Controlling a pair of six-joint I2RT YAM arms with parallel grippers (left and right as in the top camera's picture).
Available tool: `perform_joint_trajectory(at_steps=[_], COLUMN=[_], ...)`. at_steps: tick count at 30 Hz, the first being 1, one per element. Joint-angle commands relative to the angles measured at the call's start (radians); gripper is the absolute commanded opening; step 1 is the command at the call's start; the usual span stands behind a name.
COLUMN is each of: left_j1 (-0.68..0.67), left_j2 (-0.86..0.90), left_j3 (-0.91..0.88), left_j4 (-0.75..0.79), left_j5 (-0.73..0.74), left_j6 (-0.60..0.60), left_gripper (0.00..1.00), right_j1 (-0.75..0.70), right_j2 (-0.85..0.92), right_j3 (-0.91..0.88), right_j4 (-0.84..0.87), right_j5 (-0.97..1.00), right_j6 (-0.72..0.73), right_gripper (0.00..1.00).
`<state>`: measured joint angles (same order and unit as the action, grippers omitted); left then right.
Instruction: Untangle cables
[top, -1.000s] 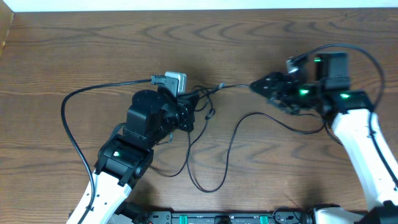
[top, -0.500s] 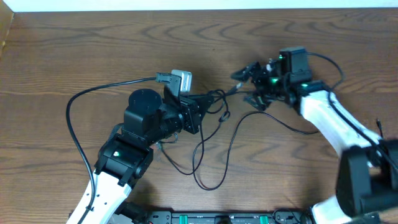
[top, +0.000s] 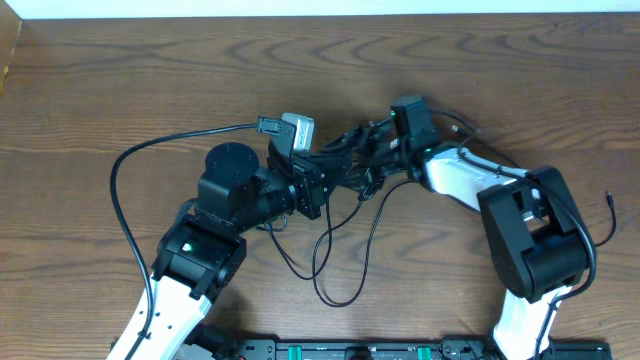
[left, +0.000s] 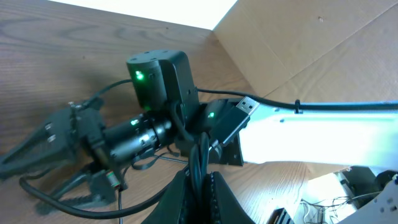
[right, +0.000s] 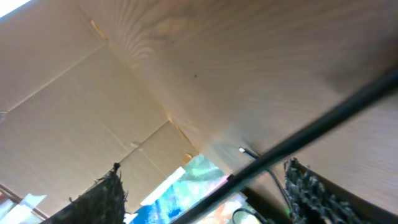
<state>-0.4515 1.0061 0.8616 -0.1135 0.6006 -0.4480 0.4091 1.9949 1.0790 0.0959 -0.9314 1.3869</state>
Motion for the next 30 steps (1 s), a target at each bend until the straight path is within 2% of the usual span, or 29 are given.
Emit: perform_joint_trajectory(at_steps=[1, 2, 3, 7, 10, 13, 18, 23, 27, 30], left_j1=[0.003, 0.003, 0.003, 0.003, 0.003, 0.003, 0.003, 0.003, 0.003, 0.003], left_j2=[-0.002, -0.002, -0.002, -0.002, -0.002, -0.002, -0.002, 0.002, 0.008, 0.022], left_j3=[0.026, 0.026, 0.026, 0.026, 0.026, 0.026, 0.026, 0.026, 0.026, 0.026], left_j4=[0.007, 0.007, 0.006, -0.002, -0.017, -0.037, -0.04, -0.095, -0.161, -0.21], left_j5=[0.029, 0.041, 0.044, 0.043, 0.043, 0.043, 0.043, 0.031, -0.053, -0.178], left_j6=[0.005, 0.006, 0.006, 0.035, 0.072, 0.074, 0.125, 0.198, 0.204, 0.204], left_gripper=[0.08, 0.08, 0.08, 0.08, 0.08, 0.08, 0.08, 0.08, 0.08, 0.08], right_j1=[0.045, 0.052, 0.058, 0.066, 0.058, 0.023, -0.073, -0.227, -0.357, -0.462], right_j2=[0.003, 0.003, 0.003, 0.002, -0.007, -0.03, -0.106, -0.242, -0.357, -0.447], right_j3=[-0.001, -0.001, -0.001, -0.001, 0.0, 0.0, 0.001, 0.002, 0.002, 0.002], right_j4=[0.083, 0.097, 0.096, 0.084, -0.043, -0.248, -0.445, -0.538, -0.562, -0.592], right_j5=[0.042, 0.067, 0.092, 0.207, 0.332, 0.555, 0.679, 0.784, 0.784, 0.783], right_j6=[0.08, 0.076, 0.06, -0.196, -0.294, -0.429, -0.562, -0.674, -0.757, -0.8], right_gripper=[0.35, 0.13, 0.01, 0.01, 0.01, 0.01, 0.01, 0.01, 0.01, 0.01])
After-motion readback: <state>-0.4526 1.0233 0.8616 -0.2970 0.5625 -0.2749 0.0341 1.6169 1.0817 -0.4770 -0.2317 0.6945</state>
